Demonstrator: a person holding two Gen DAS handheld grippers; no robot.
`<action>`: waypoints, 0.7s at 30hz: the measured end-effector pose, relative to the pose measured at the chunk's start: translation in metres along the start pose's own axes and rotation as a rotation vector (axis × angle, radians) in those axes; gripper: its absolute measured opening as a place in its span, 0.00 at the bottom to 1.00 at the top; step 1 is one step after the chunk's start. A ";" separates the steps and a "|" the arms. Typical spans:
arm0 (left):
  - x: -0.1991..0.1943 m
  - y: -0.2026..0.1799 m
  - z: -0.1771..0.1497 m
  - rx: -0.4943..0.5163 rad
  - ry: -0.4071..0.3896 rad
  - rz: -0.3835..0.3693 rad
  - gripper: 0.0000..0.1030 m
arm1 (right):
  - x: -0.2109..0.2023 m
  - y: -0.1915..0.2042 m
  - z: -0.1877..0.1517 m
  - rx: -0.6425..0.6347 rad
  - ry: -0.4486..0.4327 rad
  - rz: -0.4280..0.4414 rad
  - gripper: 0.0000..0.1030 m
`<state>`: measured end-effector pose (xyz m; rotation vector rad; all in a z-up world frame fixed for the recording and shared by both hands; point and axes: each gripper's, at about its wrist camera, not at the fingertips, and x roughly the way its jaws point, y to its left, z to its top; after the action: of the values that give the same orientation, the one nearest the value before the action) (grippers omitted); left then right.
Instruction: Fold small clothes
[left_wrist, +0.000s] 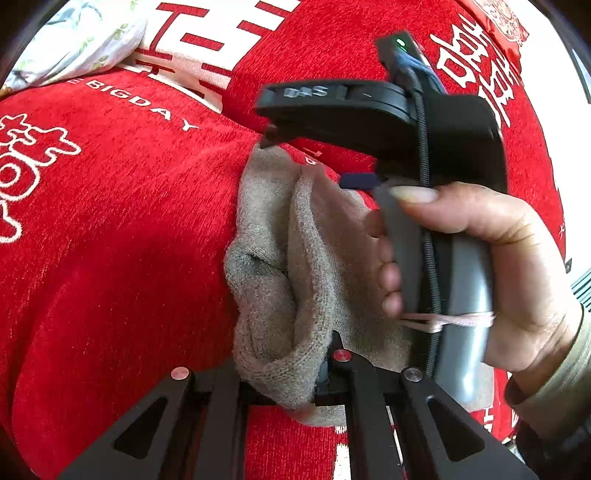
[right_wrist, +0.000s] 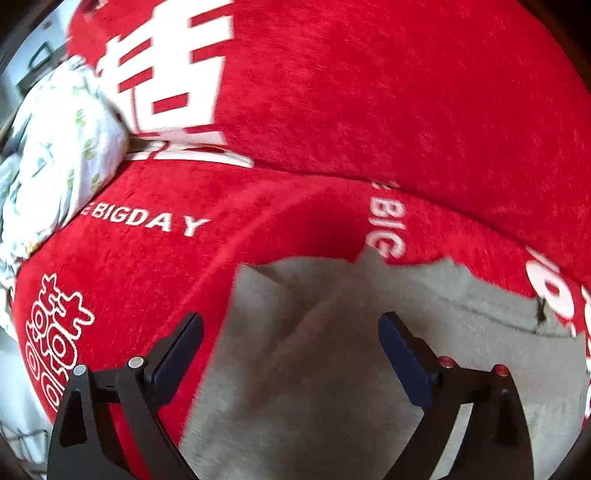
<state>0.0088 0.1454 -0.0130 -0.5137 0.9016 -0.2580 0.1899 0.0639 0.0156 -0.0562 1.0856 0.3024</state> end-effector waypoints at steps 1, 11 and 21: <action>0.000 0.000 0.000 0.002 0.000 0.000 0.10 | 0.004 0.007 0.001 -0.023 0.010 0.005 0.94; -0.005 -0.008 0.004 0.018 -0.012 -0.001 0.10 | 0.014 0.037 0.002 -0.250 0.033 -0.199 0.19; -0.020 -0.056 -0.001 0.120 -0.026 0.023 0.10 | -0.059 -0.037 0.011 -0.016 -0.097 0.049 0.13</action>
<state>-0.0040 0.1056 0.0300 -0.3944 0.8606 -0.2826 0.1837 0.0176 0.0685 -0.0291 0.9897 0.3545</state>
